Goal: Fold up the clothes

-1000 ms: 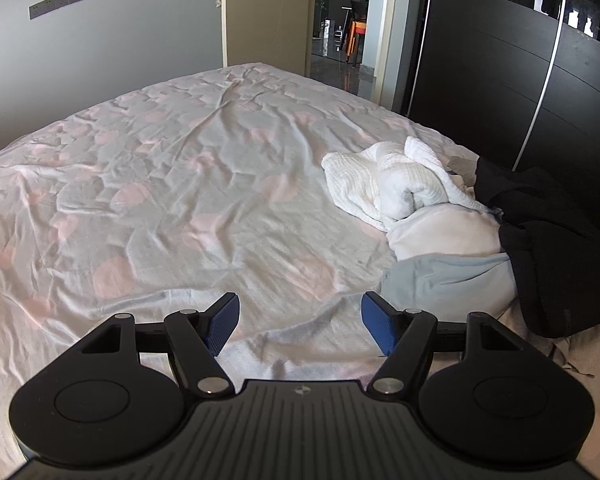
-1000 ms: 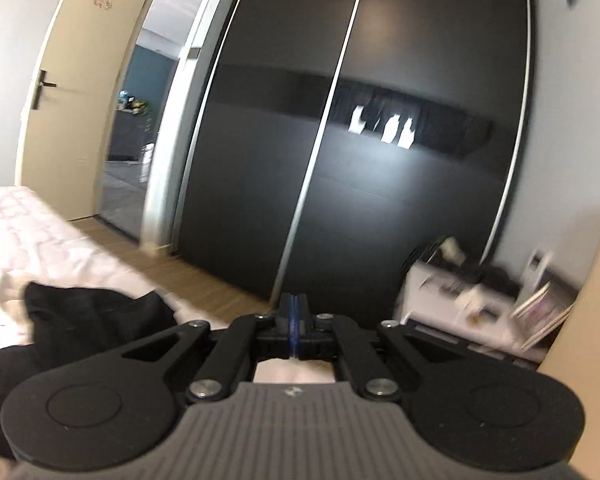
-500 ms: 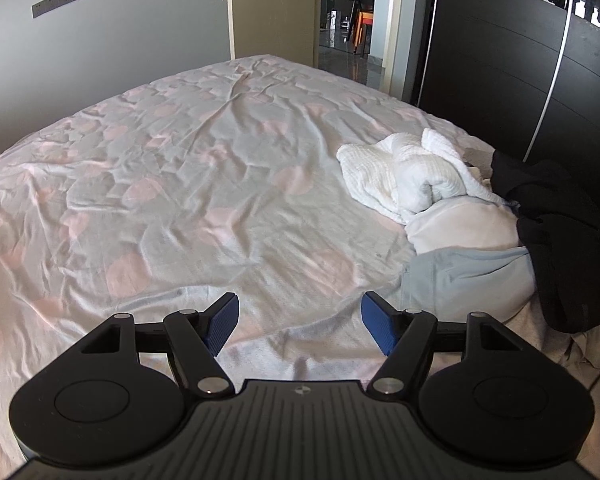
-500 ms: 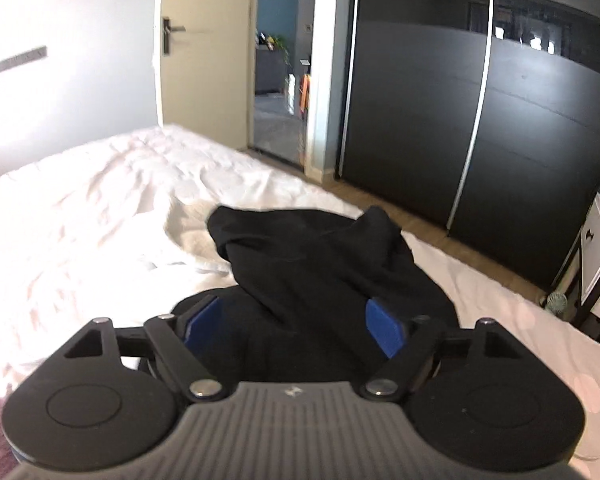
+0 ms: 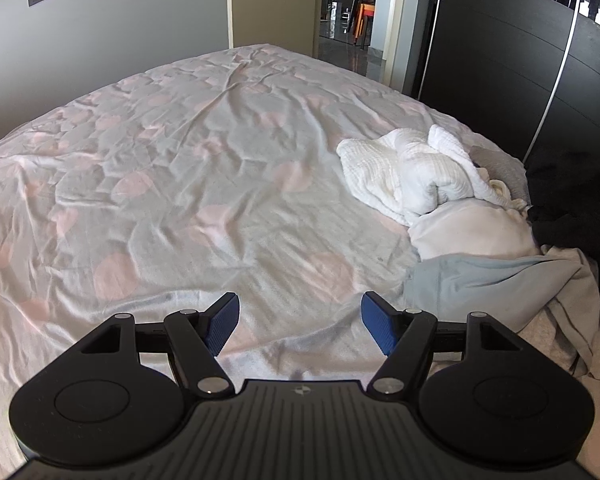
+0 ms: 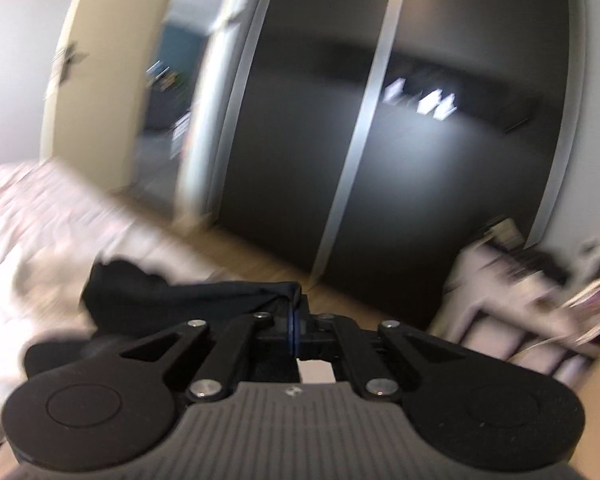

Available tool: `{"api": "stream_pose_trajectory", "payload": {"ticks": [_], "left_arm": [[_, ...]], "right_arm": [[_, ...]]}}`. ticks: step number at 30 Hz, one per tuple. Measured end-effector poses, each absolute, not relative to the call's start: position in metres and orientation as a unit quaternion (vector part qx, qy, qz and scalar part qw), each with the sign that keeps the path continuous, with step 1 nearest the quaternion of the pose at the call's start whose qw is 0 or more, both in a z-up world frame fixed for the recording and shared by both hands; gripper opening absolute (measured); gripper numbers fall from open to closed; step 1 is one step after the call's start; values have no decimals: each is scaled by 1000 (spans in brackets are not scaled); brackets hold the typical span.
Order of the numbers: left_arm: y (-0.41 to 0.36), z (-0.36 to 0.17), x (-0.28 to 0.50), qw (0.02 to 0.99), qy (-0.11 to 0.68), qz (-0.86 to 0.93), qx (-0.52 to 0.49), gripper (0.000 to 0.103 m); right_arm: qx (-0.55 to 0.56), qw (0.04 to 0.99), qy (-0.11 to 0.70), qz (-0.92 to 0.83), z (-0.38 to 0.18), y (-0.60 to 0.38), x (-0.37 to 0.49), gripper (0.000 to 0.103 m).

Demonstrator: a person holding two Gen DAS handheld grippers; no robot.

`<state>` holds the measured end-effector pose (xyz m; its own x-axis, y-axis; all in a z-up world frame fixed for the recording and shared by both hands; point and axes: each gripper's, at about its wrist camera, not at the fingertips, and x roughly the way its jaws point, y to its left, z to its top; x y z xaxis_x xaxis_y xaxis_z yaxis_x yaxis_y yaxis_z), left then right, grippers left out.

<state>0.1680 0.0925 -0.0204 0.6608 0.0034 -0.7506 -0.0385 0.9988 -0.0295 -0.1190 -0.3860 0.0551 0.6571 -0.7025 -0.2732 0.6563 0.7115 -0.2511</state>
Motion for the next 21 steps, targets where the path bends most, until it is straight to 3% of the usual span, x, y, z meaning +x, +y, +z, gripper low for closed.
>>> {"api": "stream_pose_trajectory", "payload": {"ticks": [9,15,17,18,19,21], "left_arm": [[58,-2,163,920,390,-35,5,67],[42,4,157,922,382,-57,14,67],[39,5,154,922,382,-62,18,67],[38,4,153,921,383,-62,20,67],[38,4,152,921,384,-62,22,67],[38,3,152,919,388,-60,26,67]], "right_arm": [[-124,860,40,-494,163,-398,-231,1],[-134,831,-12,-540,186,-395,-270,2],[-115,840,19,-530,179,-397,-269,9],[-102,848,41,-519,175,-399,-269,21],[-83,860,66,-499,166,-403,-266,48],[-49,878,126,-460,145,-406,-255,65]]}}
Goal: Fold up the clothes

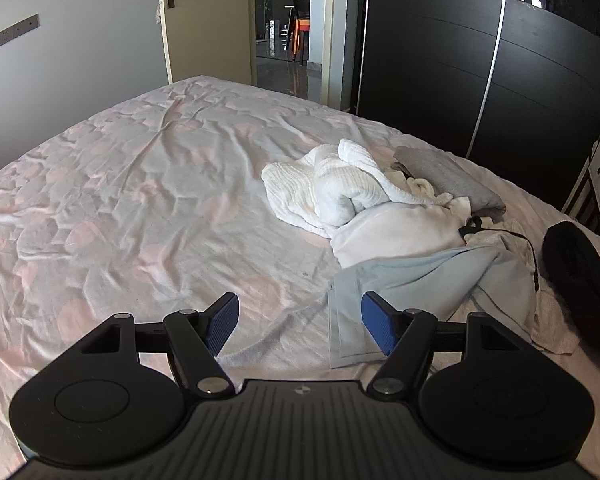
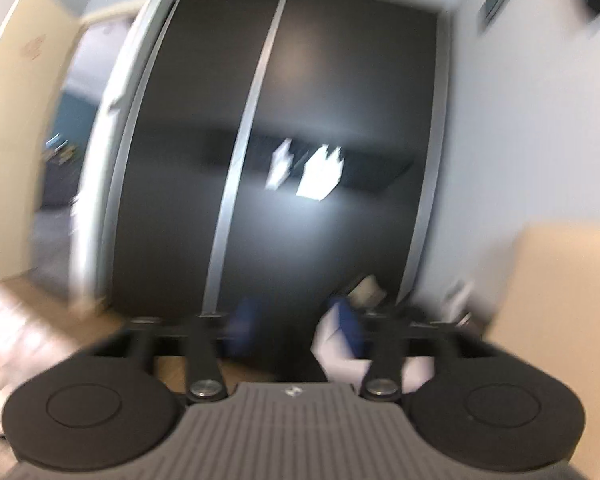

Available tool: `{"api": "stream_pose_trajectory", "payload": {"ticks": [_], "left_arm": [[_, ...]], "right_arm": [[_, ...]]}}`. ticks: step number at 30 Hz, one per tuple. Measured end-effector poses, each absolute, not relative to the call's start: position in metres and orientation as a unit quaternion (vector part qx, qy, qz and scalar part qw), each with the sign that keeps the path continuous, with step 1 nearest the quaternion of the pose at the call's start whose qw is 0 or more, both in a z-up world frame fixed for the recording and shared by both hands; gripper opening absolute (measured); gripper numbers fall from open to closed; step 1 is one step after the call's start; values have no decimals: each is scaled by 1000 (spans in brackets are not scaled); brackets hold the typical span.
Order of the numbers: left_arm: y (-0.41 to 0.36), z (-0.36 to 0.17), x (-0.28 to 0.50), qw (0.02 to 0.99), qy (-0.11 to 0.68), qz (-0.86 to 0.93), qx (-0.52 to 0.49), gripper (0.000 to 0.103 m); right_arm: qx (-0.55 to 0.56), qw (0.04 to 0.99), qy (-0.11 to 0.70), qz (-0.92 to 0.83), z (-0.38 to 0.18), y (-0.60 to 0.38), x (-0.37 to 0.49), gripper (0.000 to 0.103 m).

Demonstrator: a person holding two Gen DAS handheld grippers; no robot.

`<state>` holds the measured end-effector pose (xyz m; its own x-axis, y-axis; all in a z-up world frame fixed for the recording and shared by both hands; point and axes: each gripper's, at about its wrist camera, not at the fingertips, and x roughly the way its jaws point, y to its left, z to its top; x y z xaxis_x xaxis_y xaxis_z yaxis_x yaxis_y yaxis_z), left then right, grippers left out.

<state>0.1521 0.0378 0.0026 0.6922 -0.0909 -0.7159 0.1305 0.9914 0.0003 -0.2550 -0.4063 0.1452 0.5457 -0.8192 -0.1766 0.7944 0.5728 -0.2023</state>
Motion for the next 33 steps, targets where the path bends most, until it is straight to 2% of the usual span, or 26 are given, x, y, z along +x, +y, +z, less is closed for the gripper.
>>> {"api": "stream_pose_trajectory", "payload": {"ticks": [4,9,15,24,26,28,30,33], "left_arm": [[39,-3,154,916,397,-57,27,67],[36,-11,160,910,409,-58,28,67],[36,-22,171,904,422,-56,28,67],[52,-35,193,896,443,-27,12,67],[54,-37,196,895,446,-23,9,67],[55,-37,197,894,447,-23,10,67],[56,-37,196,894,447,-25,11,67],[57,-35,195,895,445,-24,14,67]], "right_arm": [[31,898,224,-378,88,-404,-228,65],[91,907,298,-284,20,-376,-189,65],[111,915,328,-206,-36,-361,-123,64],[148,905,372,-147,-81,-368,-56,64],[168,899,380,-136,-90,-368,-49,58],[191,897,379,-123,-94,-369,-45,27],[186,900,374,-125,-92,-365,-42,13],[173,920,326,-129,-62,-362,-47,9]]}}
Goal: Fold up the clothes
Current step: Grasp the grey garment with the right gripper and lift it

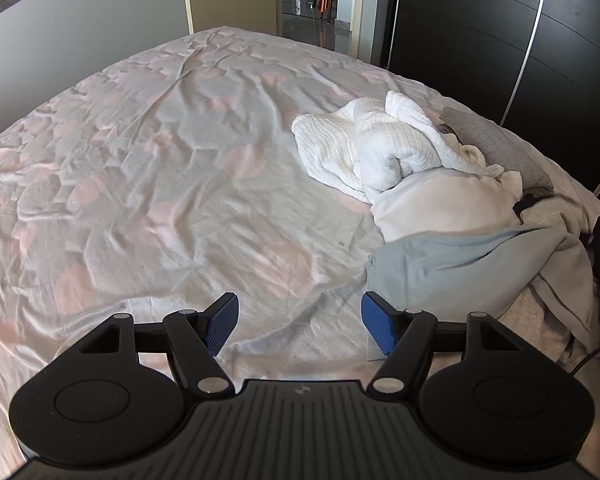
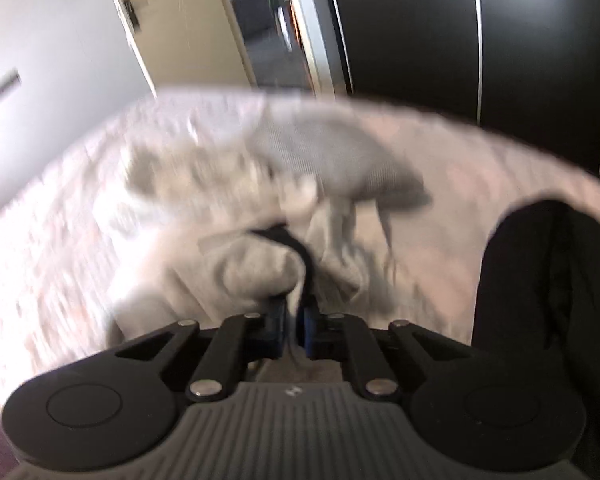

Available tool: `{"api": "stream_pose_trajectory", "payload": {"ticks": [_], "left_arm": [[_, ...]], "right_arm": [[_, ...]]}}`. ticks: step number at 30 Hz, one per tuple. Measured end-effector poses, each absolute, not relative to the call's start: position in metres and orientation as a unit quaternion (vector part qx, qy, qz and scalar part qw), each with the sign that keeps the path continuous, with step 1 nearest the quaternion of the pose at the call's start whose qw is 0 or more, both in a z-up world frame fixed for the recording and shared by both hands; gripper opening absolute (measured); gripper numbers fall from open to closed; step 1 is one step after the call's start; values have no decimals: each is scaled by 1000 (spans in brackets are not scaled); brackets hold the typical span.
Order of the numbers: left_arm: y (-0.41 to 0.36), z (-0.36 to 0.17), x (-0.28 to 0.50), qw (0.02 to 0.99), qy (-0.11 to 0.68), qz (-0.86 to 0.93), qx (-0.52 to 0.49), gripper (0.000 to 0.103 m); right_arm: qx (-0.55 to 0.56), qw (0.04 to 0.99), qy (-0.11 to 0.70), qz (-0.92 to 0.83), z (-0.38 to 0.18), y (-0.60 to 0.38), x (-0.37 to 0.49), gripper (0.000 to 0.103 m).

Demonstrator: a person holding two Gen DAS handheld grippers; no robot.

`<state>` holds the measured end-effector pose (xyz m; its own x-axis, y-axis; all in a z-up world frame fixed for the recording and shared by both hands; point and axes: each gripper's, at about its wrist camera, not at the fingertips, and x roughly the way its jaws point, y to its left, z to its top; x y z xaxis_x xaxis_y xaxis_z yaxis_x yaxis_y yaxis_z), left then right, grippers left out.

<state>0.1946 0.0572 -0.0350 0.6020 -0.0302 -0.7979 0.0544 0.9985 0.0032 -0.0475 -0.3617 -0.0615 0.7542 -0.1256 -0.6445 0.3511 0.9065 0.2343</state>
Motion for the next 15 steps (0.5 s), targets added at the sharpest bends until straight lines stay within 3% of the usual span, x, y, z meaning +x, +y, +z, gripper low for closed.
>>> {"api": "stream_pose_trajectory", "payload": {"ticks": [15], "left_arm": [[86,7,171,917,400,3,6,67]], "right_arm": [[15,991,89,-99,154,-305,-26,4]]}}
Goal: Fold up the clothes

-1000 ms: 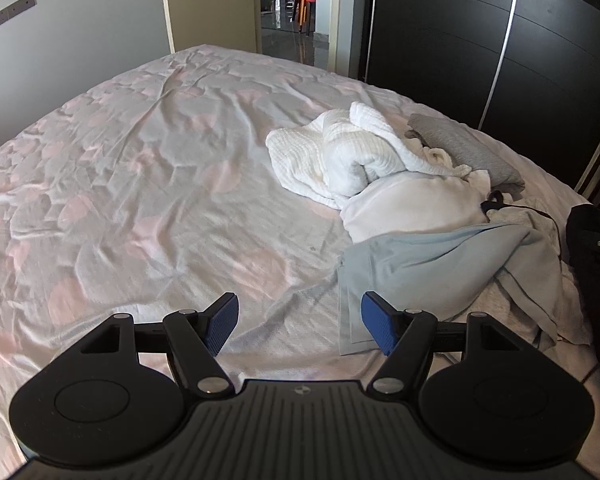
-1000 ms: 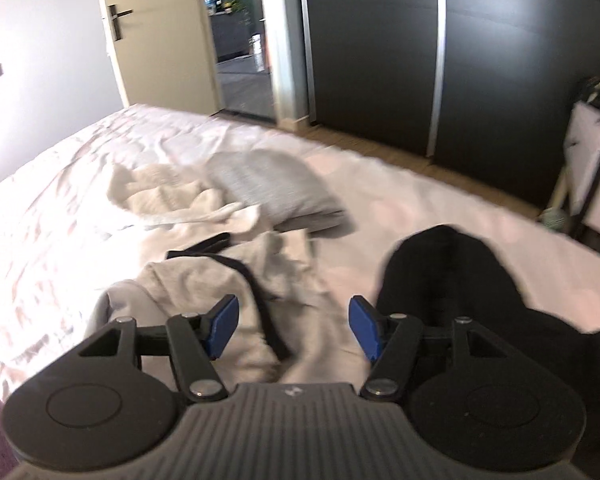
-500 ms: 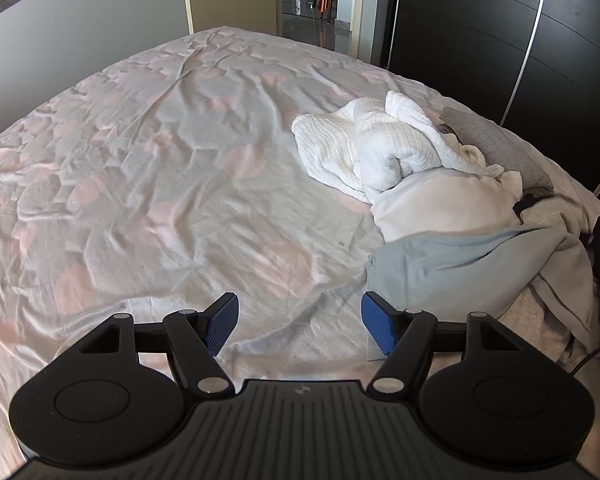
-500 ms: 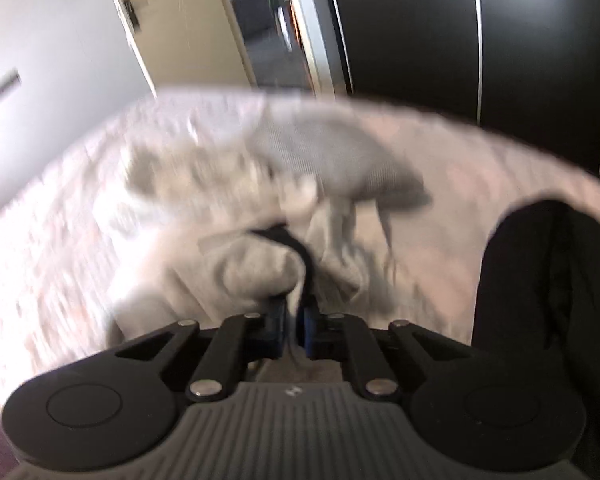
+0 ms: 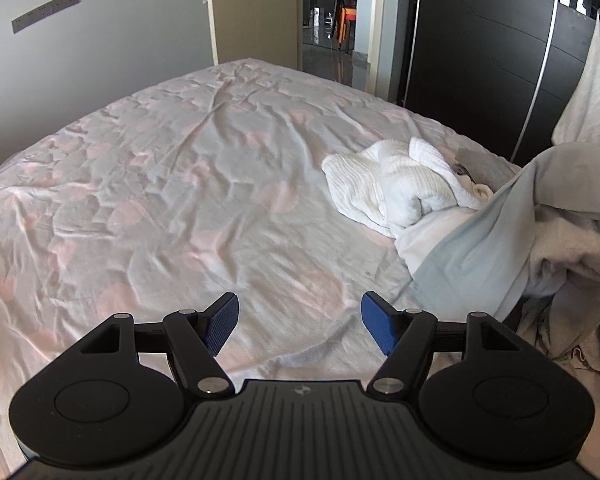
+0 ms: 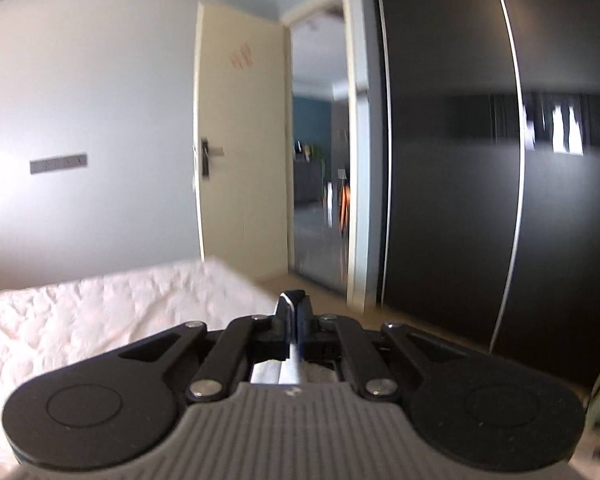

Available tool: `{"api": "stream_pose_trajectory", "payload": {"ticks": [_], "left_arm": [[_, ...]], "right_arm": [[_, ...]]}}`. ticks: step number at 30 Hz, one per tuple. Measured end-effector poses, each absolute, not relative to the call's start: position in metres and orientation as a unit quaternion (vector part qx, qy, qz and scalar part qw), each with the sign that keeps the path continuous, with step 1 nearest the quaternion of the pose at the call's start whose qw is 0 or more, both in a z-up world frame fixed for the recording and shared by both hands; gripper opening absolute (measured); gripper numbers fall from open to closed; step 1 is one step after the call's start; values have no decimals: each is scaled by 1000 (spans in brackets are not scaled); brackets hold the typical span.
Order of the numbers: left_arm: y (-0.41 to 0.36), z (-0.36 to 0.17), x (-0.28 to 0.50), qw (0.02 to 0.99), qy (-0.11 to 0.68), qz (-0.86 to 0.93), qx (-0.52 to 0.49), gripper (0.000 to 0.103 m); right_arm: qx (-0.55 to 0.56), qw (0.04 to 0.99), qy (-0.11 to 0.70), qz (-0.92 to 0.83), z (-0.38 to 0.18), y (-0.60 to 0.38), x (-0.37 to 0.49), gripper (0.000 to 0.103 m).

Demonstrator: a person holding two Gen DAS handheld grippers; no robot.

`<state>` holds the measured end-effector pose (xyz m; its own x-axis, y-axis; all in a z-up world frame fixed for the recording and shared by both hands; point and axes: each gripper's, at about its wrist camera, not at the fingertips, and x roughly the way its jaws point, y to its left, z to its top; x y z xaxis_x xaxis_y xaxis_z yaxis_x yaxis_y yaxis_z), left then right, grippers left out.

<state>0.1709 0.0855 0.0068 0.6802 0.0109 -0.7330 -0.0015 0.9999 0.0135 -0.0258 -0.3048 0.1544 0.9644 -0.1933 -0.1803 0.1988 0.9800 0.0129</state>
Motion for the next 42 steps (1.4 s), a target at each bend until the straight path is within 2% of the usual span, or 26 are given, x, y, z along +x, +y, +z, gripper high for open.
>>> {"api": "stream_pose_trajectory", "payload": {"ticks": [12,16,18,21,29,33,42], "left_arm": [[106,39,157,933,360,17,0,67],[111,41,152,934,356,19,1,67],[114,41,149,935,355,21,-3,67],[120,42,145,936,352,23,-12,67],[129,36,137,932,361,33,-5,67],[133,30,138,929,367,38,-15,67],[121,14,147,923,384,23,-11,67]], "right_arm": [[-82,986,-53,-132,286,-260,-14,4],[-90,983,-52,-150,307,-258,-6,4],[-127,979,-25,-157,303,-252,6,4],[-161,973,34,-159,269,-253,28,4],[-93,960,212,-156,86,-287,31,4],[-57,940,280,-184,17,-315,12,4],[47,885,341,-314,-51,-427,-69,4]]}}
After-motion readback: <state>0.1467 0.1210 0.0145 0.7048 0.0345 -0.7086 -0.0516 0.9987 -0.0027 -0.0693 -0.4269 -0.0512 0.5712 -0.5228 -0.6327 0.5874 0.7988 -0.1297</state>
